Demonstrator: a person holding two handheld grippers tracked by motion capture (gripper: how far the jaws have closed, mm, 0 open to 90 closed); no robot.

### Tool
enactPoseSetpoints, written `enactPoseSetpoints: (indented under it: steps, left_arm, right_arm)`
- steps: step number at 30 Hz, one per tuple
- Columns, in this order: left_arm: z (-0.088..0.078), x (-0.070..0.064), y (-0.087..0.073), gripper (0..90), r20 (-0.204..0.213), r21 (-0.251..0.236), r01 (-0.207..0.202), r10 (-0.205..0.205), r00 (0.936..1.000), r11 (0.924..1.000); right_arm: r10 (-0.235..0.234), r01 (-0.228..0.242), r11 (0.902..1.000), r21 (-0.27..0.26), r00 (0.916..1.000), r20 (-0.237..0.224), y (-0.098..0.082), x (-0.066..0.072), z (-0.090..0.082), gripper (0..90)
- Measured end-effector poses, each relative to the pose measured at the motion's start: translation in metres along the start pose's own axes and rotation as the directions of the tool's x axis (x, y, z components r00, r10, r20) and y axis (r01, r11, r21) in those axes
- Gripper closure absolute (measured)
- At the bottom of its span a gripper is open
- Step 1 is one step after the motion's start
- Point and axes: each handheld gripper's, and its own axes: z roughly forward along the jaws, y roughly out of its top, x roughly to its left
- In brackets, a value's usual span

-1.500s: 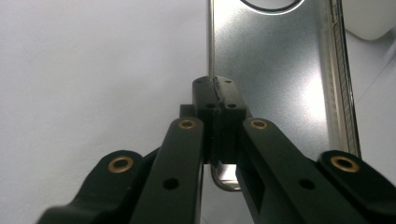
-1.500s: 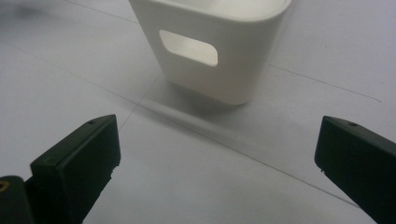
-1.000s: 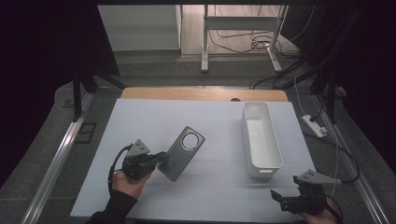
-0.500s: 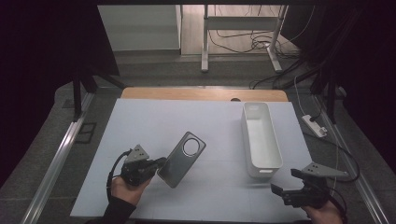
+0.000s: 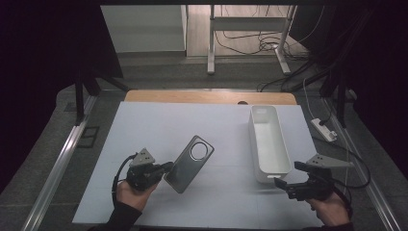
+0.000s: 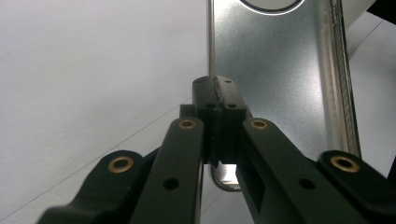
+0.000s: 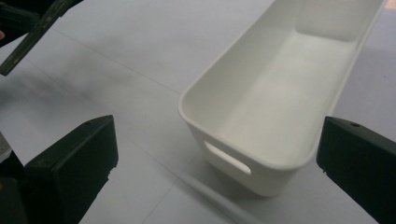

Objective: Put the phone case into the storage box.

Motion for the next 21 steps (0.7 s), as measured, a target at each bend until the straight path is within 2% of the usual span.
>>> enactPoseSetpoints:
  steps: [5, 10, 13, 21]
  left_arm:
    - [0.002, -0.001, 0.002, 89.4, 0.013, 0.001, -0.003, 0.003, 0.9999, 1.0]
    - [0.004, -0.002, 0.003, 89.4, 0.014, 0.0, -0.011, 0.011, 0.9998, 0.9999]
    - [0.004, -0.002, 0.005, 89.4, 0.012, -0.003, -0.014, 0.014, 0.9998, 0.9999]
    - [0.008, -0.005, 0.007, 89.4, 0.002, -0.011, -0.032, 0.032, 0.9995, 0.9994]
  right_arm:
    - [0.015, -0.015, 0.9997, 0.017, 0.9994, -0.032, 0.007, -0.001, 0.01, 0.0]
    - [0.052, -0.052, 0.9986, 0.007, 0.9962, -0.07, 0.019, 0.0, 0.021, 0.0]
    - [0.041, -0.04, 0.9991, 0.011, 0.9966, -0.071, 0.023, 0.002, 0.025, 0.0]
    - [0.033, -0.03, 0.9992, 0.029, 0.9924, -0.119, 0.033, 0.014, 0.042, 0.0]
